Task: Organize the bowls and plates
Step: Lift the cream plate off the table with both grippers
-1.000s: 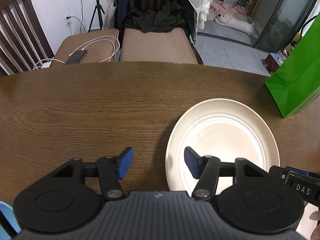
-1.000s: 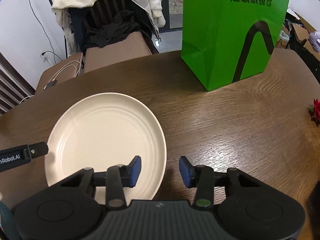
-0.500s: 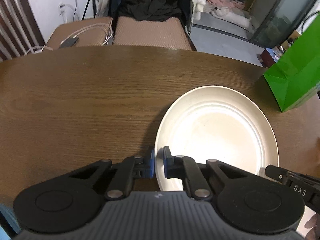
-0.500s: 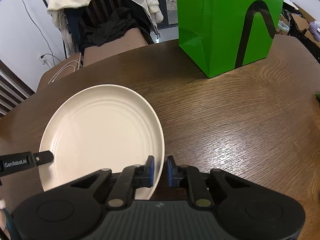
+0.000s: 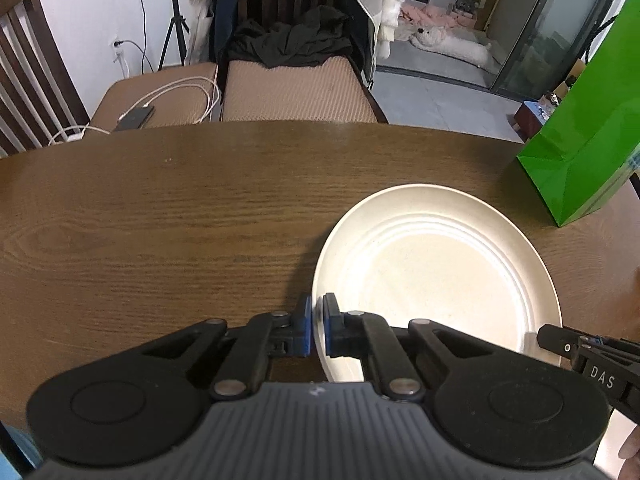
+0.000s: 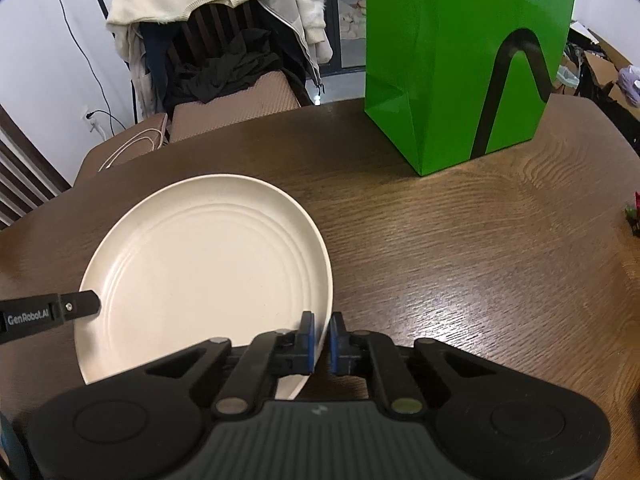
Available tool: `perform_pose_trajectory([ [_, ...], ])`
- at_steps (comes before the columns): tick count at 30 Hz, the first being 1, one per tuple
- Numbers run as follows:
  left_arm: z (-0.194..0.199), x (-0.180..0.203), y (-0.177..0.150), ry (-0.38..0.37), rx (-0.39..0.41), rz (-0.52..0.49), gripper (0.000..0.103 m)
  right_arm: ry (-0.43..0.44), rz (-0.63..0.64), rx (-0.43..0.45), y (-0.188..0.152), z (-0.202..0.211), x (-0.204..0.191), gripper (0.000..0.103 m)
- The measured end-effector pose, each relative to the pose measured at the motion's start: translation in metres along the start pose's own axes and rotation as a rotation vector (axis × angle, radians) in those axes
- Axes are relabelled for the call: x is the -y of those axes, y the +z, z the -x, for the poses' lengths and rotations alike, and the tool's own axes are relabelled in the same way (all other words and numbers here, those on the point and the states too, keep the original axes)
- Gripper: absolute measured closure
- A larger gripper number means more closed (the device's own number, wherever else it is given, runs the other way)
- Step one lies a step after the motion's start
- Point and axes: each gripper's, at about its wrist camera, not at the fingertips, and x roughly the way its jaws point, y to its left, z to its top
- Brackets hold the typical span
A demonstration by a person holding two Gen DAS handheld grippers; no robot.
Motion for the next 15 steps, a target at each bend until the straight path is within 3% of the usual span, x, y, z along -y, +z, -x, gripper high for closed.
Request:
perform_pose_trajectory([
  [15, 0.026, 0.005, 0.005, -0.004, 0.059, -0.009, 0.096, -0.005, 0.015, 0.06, 0.003, 0.025, -0.002, 0.096],
])
